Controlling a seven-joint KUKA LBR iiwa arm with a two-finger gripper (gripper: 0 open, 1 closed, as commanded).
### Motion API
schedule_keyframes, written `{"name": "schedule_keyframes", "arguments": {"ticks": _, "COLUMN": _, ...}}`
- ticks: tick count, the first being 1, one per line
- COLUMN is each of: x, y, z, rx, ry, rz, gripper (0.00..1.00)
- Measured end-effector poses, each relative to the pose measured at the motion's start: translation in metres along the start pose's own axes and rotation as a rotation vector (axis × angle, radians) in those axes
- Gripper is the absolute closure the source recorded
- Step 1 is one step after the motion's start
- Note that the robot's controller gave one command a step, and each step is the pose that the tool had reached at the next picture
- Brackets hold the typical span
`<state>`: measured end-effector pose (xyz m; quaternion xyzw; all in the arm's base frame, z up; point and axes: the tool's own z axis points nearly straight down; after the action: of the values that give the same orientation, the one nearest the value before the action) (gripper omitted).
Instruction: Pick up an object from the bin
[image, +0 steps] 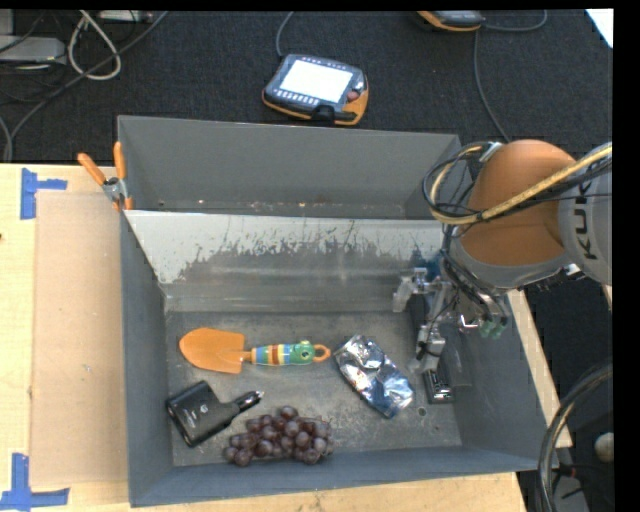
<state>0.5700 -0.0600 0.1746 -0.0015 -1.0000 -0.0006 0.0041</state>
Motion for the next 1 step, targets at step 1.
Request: {"name": "schedule_keyframes", "arguments": {"ticks": 1, "x": -0.0014, "y": 0.0004, "z": -0.0047, "rx": 0.001, "ry": -0.007, "rz": -0.003, "gripper": 0.00}}
